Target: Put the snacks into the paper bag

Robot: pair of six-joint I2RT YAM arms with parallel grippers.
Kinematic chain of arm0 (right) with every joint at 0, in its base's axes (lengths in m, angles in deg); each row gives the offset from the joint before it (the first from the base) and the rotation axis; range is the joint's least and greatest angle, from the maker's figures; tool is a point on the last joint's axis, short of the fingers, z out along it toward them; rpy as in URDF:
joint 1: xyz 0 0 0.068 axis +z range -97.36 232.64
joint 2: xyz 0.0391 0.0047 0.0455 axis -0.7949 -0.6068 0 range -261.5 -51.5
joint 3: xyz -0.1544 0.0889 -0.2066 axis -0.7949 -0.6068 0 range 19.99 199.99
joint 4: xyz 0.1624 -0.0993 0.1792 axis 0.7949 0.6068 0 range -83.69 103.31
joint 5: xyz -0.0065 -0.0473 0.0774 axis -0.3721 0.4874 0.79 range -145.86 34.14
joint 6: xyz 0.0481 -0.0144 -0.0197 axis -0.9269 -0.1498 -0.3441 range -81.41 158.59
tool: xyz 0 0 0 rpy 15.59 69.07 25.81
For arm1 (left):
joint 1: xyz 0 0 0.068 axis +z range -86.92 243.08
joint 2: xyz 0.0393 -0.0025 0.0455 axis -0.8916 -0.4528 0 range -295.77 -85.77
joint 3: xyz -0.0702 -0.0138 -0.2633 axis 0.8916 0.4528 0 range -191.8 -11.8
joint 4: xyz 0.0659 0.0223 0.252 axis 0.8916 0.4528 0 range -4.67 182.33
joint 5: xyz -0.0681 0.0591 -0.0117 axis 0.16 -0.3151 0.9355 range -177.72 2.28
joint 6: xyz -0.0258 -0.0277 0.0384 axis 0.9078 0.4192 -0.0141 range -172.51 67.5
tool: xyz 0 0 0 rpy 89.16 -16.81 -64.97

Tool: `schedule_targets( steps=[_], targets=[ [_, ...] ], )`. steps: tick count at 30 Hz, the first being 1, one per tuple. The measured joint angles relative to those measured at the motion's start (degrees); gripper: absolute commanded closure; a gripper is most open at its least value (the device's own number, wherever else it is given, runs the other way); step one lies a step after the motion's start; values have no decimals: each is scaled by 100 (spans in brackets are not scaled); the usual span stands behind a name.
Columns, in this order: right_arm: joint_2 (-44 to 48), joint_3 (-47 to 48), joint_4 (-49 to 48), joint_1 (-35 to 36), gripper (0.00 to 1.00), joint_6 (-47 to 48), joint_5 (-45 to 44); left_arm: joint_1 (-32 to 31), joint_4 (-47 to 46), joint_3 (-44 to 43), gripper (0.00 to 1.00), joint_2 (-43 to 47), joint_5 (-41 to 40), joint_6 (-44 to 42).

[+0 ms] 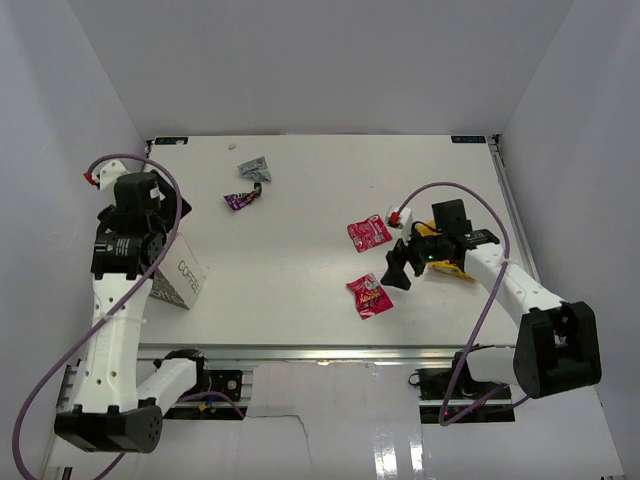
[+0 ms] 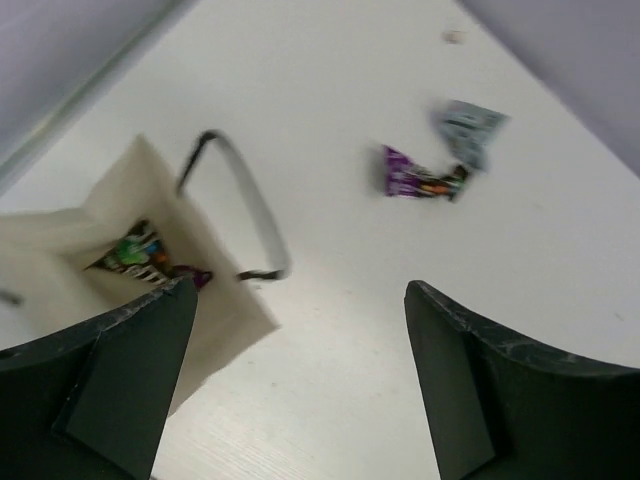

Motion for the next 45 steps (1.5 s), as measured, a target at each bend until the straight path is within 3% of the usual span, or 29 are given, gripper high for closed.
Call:
schedule_targets(
  steps=[2,6,11,20,28,33,37,40,45],
  targets=[
    [-138,0,-13,483,5,-286,-413,4,-404,-4,4,280,809,-306],
    [-474,0,-210,1093,2,-1132,-1438,2,-1156,-11,3,769,2288,-612],
    [-863,13,-470,1631,8,-2251,-2559,2,-1714,0,2,1080,3370,-586],
    [-1399,350,-463,3003,9,-3689,-3827,2,-1978,199,2,1451,3985,-398],
    [-1829,382,-503,3187,0,-4054,-4863,2,-2033,214,2,1738,4183,-291],
    [-1943,505,-555,3348,25,-4063,-5005,2,-2048,70,2,1694,4334,-278],
    [-1943,505,-546,3381,56,-4002,-4981,2,-2083,-133,2,1604,4439,-275],
    [-1912,503,-538,3381,73,-3923,-4951,2,-2146,-254,2,1572,4516,-258],
    [-1810,496,-498,3375,92,-3687,-4747,2,-2271,-463,2,1504,4649,-232]
  ],
)
